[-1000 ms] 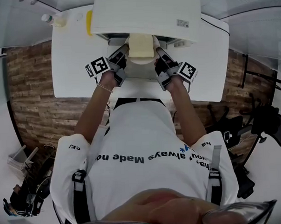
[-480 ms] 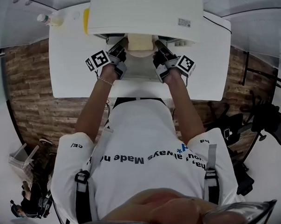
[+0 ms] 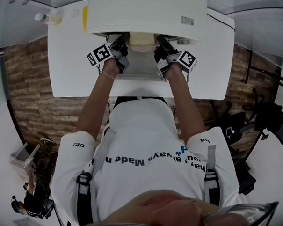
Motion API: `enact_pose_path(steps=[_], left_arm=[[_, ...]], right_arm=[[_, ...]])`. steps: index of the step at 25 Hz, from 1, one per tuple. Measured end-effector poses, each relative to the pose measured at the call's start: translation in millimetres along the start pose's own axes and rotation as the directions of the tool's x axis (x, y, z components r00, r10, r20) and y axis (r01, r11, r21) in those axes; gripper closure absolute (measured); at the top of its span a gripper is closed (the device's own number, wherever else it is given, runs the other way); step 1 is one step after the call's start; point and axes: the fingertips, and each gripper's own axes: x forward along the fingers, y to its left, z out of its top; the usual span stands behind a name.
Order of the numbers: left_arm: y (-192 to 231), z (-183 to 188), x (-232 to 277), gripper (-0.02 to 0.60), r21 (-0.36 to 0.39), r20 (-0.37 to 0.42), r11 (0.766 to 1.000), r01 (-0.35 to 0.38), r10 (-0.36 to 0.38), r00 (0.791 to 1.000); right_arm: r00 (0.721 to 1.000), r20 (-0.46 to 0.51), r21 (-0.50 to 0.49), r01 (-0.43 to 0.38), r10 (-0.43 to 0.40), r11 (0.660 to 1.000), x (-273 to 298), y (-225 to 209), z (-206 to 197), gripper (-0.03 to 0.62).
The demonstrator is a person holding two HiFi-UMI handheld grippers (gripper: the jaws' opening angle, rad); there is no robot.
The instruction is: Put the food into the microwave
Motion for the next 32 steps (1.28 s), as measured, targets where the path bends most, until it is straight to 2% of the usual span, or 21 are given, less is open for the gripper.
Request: enact_pose_path(steps=[21,32], left_arm=[[16,15,9,0.561,-0.002,0.014,1.000,-0.005,0.005,1.000],[12,2,0,0.561,-0.019,0.023,1.000,-0.010,0.011,1.000]], right_arm=[[0.996,0.094,0.075,0.007,-0.014,0.997,23,-21,12,0.572],[0.986,0.165,0.032,-0.005,-0.001,0.999,32,-15,24,0.572]])
